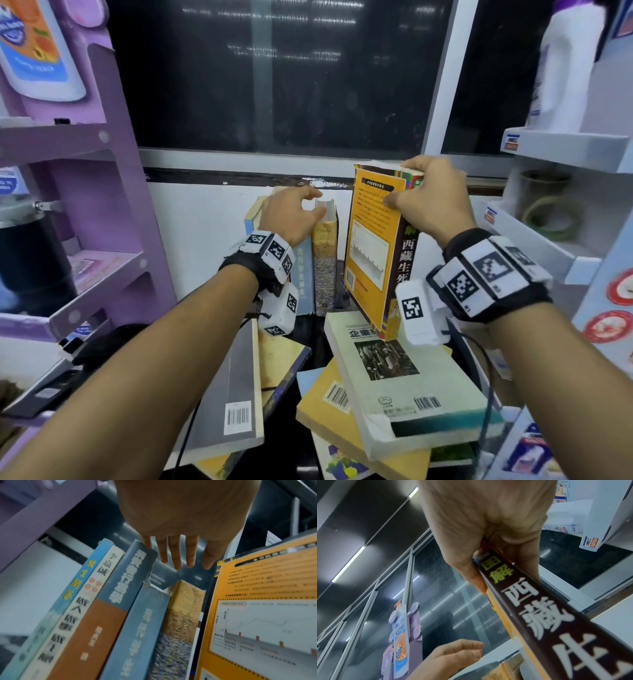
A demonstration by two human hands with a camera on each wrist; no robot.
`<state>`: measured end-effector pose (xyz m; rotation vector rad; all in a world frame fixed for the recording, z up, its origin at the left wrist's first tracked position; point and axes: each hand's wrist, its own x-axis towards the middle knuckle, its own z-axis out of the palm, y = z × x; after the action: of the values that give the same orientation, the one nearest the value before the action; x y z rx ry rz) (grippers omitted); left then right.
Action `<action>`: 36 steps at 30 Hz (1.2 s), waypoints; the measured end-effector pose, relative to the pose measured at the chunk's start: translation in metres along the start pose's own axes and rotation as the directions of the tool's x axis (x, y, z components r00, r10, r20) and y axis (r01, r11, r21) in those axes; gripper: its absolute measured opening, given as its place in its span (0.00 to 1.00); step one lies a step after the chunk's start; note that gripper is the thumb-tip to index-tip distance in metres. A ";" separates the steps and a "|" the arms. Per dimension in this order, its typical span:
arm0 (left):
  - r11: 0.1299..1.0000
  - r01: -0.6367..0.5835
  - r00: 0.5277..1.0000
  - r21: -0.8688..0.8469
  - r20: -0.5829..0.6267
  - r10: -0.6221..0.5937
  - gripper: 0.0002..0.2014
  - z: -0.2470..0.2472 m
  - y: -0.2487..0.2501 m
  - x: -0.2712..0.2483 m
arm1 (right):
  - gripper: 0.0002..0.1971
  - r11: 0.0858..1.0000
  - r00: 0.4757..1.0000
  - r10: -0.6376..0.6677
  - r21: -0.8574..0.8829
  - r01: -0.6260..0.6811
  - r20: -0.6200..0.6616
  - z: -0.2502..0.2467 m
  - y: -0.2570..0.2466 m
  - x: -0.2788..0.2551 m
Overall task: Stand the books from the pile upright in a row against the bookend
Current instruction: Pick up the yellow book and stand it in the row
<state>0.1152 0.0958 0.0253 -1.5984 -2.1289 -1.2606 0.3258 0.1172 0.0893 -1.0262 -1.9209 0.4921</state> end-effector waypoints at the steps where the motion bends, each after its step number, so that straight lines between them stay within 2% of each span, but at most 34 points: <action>1: 0.996 -0.045 0.999 0.072 0.029 0.043 0.19 0.001 -0.002 0.004 | 0.18 1.000 1.000 0.000 -0.001 0.000 -0.010 0.005 0.002 0.003; 3: 0.976 -0.131 0.989 0.176 0.091 0.116 0.21 0.002 -0.002 0.011 | 0.16 1.000 1.000 0.002 0.001 -0.002 -0.028 0.013 0.005 0.009; 6: 0.924 -0.220 0.961 0.312 0.233 0.150 0.27 0.002 -0.002 0.023 | 0.14 1.000 0.998 0.024 0.013 -0.023 -0.055 0.028 0.011 0.020; 9: 0.871 -0.271 0.922 0.410 0.371 0.112 0.27 0.003 -0.005 0.033 | 0.11 0.999 0.996 0.034 0.009 -0.033 -0.087 0.042 0.017 0.028; 14: 0.892 -0.250 0.866 0.377 0.499 0.032 0.30 -0.002 -0.016 0.040 | 0.11 0.998 0.990 0.056 0.011 -0.055 -0.131 0.063 0.026 0.038; 18: 0.899 -0.259 0.848 0.352 0.528 0.037 0.30 -0.008 -0.021 0.040 | 0.13 0.998 0.989 0.062 0.013 -0.061 -0.131 0.080 0.028 0.041; 22: 0.861 -0.305 0.849 0.408 0.526 0.052 0.30 -0.007 -0.026 0.038 | 0.16 0.997 0.990 0.079 0.011 -0.078 -0.119 0.095 0.031 0.042; 25: 0.846 -0.326 0.845 0.422 0.532 0.060 0.30 -0.005 -0.028 0.038 | 0.16 0.997 0.993 0.070 -0.013 -0.071 -0.096 0.105 0.037 0.045; 32: 0.830 -0.349 0.851 0.436 0.519 0.085 0.31 -0.003 -0.030 0.039 | 0.18 0.998 0.998 0.017 0.054 -0.014 -0.068 0.129 0.044 0.046; 36: 0.829 -0.339 0.855 0.444 0.513 0.075 0.29 -0.006 -0.025 0.036 | 0.15 0.998 0.998 0.004 0.055 0.000 -0.061 0.136 0.051 0.048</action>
<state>0.0776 0.1152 0.0381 -1.9354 -2.1881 -0.1661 0.2221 0.1937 0.0069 -0.9967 -1.8429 0.5066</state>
